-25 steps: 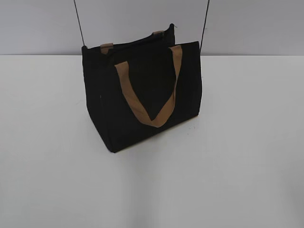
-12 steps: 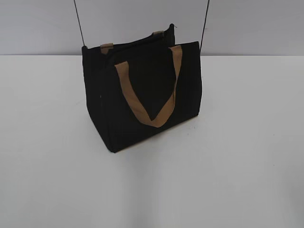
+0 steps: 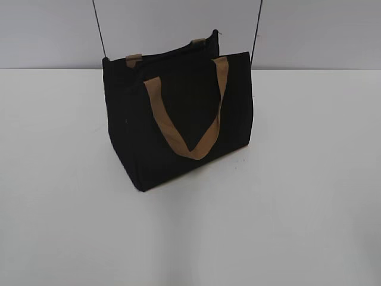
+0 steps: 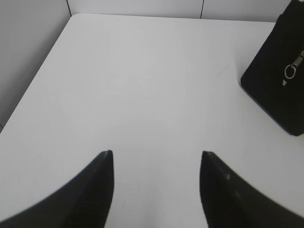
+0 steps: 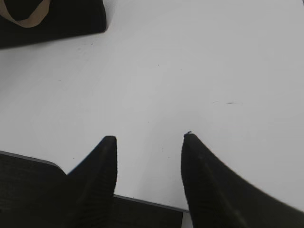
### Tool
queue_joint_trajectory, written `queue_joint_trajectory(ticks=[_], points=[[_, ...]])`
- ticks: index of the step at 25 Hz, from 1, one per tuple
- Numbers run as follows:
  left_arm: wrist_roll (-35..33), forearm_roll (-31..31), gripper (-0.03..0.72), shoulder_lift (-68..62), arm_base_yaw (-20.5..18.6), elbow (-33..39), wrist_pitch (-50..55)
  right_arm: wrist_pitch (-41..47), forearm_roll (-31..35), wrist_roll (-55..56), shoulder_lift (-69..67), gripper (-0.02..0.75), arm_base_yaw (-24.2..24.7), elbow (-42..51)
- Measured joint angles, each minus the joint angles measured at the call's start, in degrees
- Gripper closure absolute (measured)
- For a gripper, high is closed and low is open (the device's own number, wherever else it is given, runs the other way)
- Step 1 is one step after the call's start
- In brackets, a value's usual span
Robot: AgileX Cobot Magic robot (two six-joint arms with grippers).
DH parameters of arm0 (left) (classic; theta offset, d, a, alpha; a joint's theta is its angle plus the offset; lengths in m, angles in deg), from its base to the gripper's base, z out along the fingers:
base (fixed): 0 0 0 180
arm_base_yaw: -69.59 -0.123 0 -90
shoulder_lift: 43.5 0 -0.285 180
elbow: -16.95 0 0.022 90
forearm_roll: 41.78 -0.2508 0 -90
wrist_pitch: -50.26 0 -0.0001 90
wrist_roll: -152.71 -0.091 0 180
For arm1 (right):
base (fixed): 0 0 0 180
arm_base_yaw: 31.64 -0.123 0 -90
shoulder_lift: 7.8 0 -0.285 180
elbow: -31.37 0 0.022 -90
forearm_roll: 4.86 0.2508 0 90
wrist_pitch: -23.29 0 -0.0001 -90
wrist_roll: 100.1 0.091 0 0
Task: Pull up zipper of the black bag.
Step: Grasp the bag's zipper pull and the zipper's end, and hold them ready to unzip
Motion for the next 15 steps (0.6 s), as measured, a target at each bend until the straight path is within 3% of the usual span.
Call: queue_joint_trajectory(ticks=[5, 15], points=[[0.0, 0.92, 0.256, -1.53, 0.0, -2.74, -7.68, -0.05, 0.0, 0.0, 0.0, 0.395, 0.0, 0.0], [-5.44, 7.46, 0.256, -20.73, 0.0, -2.91, -30.01, -0.05, 0.0, 0.0, 0.0, 0.395, 0.0, 0.0]])
